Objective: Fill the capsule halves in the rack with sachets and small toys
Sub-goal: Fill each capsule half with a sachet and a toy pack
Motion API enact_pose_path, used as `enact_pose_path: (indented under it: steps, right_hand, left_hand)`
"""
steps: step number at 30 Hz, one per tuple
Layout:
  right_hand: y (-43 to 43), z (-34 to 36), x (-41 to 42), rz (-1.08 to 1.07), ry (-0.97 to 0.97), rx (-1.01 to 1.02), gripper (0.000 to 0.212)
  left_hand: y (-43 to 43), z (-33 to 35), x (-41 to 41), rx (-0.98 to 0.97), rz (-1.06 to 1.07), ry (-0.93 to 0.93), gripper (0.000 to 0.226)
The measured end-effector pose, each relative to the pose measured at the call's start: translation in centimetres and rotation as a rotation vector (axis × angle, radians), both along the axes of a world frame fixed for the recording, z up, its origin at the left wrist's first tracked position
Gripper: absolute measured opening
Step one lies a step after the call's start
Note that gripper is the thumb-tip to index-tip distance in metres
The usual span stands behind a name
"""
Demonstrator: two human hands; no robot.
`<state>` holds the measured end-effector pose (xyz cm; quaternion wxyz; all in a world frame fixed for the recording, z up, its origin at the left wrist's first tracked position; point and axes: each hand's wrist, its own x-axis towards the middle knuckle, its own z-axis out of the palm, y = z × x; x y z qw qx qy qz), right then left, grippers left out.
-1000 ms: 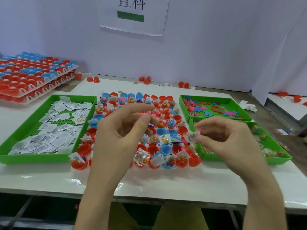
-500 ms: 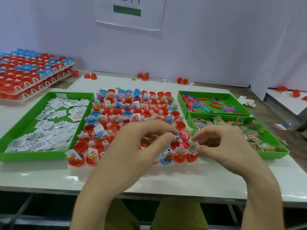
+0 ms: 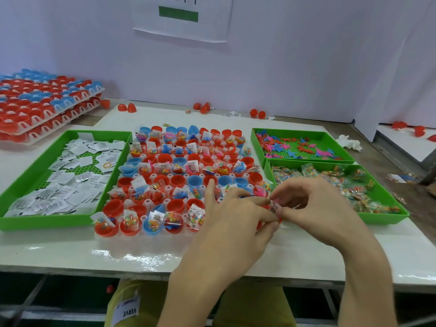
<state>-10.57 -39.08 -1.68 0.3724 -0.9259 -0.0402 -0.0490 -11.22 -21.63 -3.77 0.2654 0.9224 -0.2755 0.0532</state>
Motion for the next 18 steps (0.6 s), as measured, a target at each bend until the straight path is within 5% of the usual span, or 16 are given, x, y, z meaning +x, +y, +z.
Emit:
enact_pose_path:
  steps: [18]
  right_hand:
    - [0.02,0.03,-0.07,0.01,-0.01,0.033,0.032]
  left_hand:
    - [-0.46,-0.62,0.8,-0.074,0.048,-0.046,0.025]
